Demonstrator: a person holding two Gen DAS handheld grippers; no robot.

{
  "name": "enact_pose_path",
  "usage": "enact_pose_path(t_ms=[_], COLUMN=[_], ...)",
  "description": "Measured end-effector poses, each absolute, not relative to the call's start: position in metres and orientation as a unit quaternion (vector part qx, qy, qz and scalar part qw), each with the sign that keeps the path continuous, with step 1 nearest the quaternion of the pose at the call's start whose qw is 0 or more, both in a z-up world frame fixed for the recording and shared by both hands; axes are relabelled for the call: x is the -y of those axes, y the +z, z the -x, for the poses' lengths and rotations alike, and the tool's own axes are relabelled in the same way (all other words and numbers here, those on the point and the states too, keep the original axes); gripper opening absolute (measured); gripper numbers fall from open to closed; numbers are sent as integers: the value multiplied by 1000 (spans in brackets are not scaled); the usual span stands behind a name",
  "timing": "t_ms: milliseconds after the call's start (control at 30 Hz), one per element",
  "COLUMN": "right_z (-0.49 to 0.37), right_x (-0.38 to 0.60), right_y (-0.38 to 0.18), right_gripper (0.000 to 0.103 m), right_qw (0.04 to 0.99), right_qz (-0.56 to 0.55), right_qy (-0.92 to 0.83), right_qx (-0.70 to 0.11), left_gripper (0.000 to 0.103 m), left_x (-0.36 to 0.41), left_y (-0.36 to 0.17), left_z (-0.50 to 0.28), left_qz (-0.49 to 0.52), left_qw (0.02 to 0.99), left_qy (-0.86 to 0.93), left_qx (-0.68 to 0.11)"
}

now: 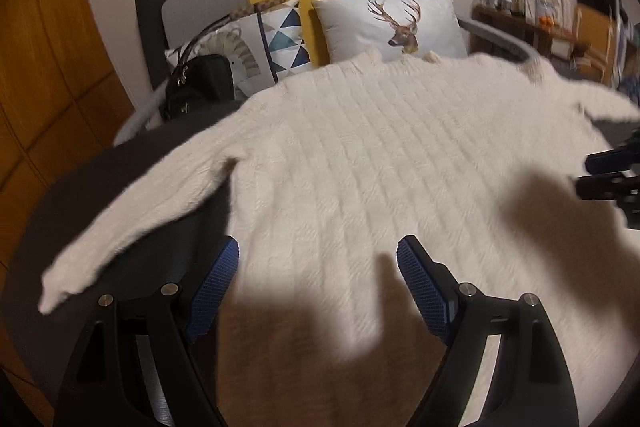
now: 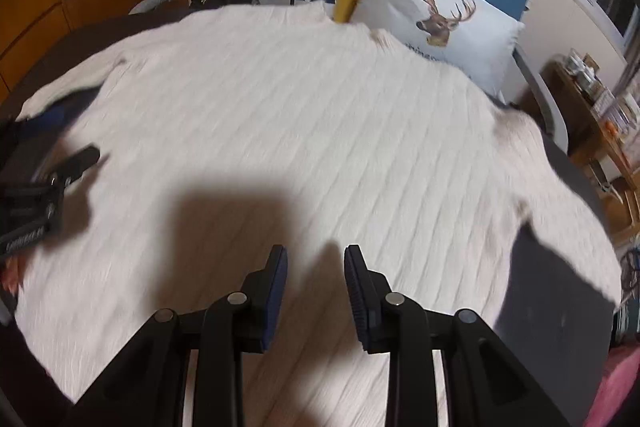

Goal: Fold clothes

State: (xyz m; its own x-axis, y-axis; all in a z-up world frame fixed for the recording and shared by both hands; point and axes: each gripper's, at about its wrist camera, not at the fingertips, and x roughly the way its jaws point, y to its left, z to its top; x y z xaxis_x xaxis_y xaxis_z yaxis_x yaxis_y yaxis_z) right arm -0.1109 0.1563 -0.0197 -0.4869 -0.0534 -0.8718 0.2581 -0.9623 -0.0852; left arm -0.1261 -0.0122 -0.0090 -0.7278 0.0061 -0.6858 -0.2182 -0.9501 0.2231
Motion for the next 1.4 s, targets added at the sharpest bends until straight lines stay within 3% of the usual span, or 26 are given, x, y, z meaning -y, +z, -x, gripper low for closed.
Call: enact_pose_path(t_ms=[167,267,400,533,800,967,1000,1033,1100,1400], right_z=[86,78,70,31,-33,-45,-47,-49,-47,-64], right_x=[-162,-182,-189,-176,-122,-102,-98,-95,-97,-112], right_y=[-38,-43,-28,-4,-24,-38,-39,-40,-38,-37], right_gripper=[30,30,31,32,33,32,28,17,9,4], right_qw=[78,77,84,179,234,209,203,199,203,242], right_qz=[-480,-467,-480,-460,-490,-478,-473,-472,-484,-513], right_qy=[-867,-880,-873,-865,-840,-851,-855,-856,-849,-824], right_qx=[-104,-39,5,84,-9,-58,-70,-75,-58,3], left_gripper=[87,93,92,92,92,93,93,93,93,93], left_x=[20,32,26,-6,-83,-85,-83,-82,-82,-79], left_y=[-21,-26,-18,5,-16,-16,-16,-16,-16,-22], left_z=[133,138,138,120,92,95,96,98,101,110], left_qz=[392,407,417,403,383,382,385,387,385,385], left_qw=[70,76,87,144,210,213,211,210,207,205], left_qy=[907,904,898,896,864,864,864,864,866,869], left_qx=[-137,-107,-108,-116,-250,-249,-245,-243,-243,-235])
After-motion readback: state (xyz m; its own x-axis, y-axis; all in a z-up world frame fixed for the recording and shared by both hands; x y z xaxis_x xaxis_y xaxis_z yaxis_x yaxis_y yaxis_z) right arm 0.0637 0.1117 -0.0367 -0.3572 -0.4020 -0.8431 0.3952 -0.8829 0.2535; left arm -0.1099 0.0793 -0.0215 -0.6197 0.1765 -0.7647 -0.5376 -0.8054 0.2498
